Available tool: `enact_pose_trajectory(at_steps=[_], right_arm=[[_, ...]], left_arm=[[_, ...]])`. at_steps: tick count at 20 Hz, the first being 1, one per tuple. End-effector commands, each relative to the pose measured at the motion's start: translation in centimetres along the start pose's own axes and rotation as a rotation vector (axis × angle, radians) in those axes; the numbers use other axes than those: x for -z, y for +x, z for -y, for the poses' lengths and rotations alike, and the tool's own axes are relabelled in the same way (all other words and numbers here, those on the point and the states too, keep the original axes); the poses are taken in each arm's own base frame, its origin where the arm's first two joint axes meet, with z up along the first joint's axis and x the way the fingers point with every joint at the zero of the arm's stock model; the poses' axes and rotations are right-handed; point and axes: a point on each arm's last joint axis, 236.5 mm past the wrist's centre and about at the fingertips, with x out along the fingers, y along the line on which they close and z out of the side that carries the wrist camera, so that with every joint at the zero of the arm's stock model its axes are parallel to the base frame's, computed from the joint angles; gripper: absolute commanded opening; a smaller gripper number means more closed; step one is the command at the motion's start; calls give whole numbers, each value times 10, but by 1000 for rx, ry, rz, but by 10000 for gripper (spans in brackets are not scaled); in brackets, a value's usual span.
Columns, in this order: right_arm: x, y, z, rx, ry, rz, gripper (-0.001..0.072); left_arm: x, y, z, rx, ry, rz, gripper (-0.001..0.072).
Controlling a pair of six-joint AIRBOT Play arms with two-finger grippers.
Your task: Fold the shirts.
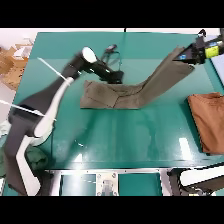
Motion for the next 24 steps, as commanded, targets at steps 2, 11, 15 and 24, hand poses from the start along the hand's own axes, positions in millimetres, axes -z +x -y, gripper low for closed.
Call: enact_pose_trajectory(at_steps=[2, 11, 15, 24], right_arm=[[-11, 77, -68, -73, -51, 5, 16], [23, 385, -158, -151, -50, 103, 273], [65, 433, -127, -95, -43, -17, 482], [-23, 204, 82, 13, 299, -48, 481]], left_arm=[[41, -106, -79, -199, -30, -157, 27], [72, -183, -161, -260, -235, -152, 27], [75, -196, -176, -269, -270, -133, 27], [72, -196, -179, -277, -261, -117, 27]])
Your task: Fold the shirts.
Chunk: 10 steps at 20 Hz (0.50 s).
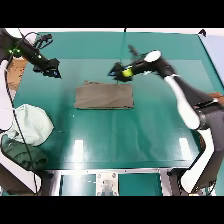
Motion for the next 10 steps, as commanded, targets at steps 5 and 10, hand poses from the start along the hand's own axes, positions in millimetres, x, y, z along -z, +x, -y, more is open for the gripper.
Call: enact_pose_trajectory(at_steps=[5, 10], right_arm=[[35, -62, 138, 90, 256, -126, 510], [75, 18, 109, 91, 191, -174, 510]], left_arm=[[-5, -1, -2, -5, -4, 23, 27], [-5, -1, -2, -5, -9, 23, 27]])
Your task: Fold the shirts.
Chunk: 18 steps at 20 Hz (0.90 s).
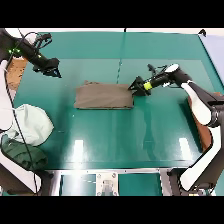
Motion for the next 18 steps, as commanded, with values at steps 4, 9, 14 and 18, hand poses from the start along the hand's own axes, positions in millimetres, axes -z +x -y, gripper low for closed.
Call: enact_pose_trajectory(at_steps=[4, 9, 14, 18], right_arm=[[12, 60, -59, -57, -78, 45, 90], [-30, -54, -123, -137, -192, 182, 16], [-55, -264, -99, -63, -125, 505, 16], [-37, -403, -12, 25, 58, 739, 16]], left_arm=[[0, -1, 0, 1, -4, 2, 27], [0, -1, 1, 2, -3, 2, 27], [0, 0, 1, 3, -3, 2, 27], [-1, 0, 1, 3, -3, 3, 27]])
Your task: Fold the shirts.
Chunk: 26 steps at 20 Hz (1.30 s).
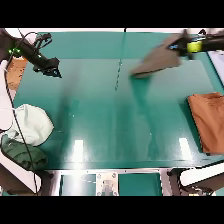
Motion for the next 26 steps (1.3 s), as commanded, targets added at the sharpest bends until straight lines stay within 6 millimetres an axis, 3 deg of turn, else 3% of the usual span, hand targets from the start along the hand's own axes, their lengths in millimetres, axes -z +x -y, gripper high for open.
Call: enact_pose_trajectory(at_steps=[1, 3, 5, 7, 9, 12, 16, 20, 23, 24, 26], right_arm=[[-36, -122, 73, 145, 135, 188, 15], [-35, -178, 119, 234, 232, 251, 15], [-21, -225, 154, 328, 308, 289, 15], [-1, -261, 178, 424, 383, 300, 15], [21, -278, 189, 488, 434, 266, 15], [67, -293, 210, 638, 554, 143, 15], [103, -307, 239, 799, 684, 105, 15], [157, -306, 282, 945, 816, -42, 16], [200, -293, 314, 1016, 884, -164, 17], [211, -284, 322, 1013, 897, -194, 40], [239, -265, 332, 996, 941, -284, 332]], left_arm=[[-1, 0, 0, -1, 0, 3, 27], [-1, 0, 0, 0, 0, 4, 27], [-1, 0, 0, 0, 1, 4, 27], [-1, 0, 0, 0, 1, 4, 27], [-1, 0, 0, 0, 1, 4, 27], [-1, 0, 1, 1, 1, 2, 27], [0, 0, 1, 4, 1, 1, 27], [0, 0, 1, 4, 1, 1, 27], [-1, 0, 1, 4, 1, 2, 27], [-1, 0, 1, 3, 1, 4, 27], [-1, 0, 1, 4, 1, 6, 27]])
